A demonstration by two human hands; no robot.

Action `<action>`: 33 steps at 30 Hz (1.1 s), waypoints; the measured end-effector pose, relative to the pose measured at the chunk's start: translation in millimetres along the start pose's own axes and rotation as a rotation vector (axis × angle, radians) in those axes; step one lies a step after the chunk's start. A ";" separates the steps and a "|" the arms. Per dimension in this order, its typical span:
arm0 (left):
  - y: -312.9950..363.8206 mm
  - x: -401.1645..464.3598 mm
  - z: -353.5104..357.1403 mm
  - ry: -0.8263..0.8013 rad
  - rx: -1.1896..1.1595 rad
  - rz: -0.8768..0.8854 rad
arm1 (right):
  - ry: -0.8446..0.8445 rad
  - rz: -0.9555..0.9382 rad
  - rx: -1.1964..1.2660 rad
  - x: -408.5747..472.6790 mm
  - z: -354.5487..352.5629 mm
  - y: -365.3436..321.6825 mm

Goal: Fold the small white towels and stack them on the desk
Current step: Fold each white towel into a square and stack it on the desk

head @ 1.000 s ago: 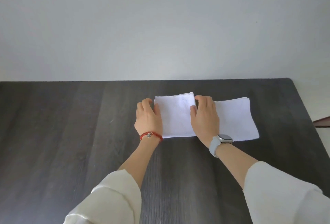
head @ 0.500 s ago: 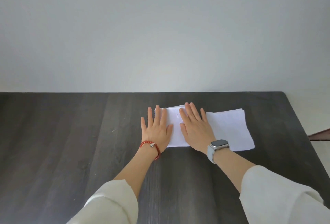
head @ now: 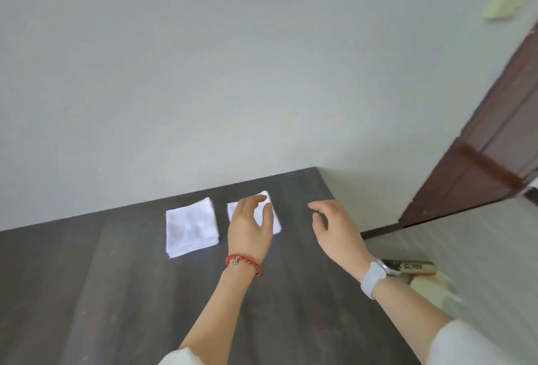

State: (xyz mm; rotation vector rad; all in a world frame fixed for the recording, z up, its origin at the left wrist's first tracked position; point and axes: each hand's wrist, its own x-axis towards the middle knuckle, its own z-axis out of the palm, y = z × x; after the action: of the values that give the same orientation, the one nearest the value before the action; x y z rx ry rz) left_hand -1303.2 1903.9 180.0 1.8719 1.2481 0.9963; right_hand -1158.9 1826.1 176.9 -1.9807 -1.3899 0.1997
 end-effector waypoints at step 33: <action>660.9 -752.9 660.7 -1.348 -0.321 1.039 | 0.919 1.310 -0.343 -745.7 -758.5 472.3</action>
State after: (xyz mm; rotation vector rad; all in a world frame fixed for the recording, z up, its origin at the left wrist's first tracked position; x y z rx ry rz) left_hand -635.2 908.9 245.3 2.1548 -0.6744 0.1054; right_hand -731.2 746.8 258.5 -2.4488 0.5626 -0.3683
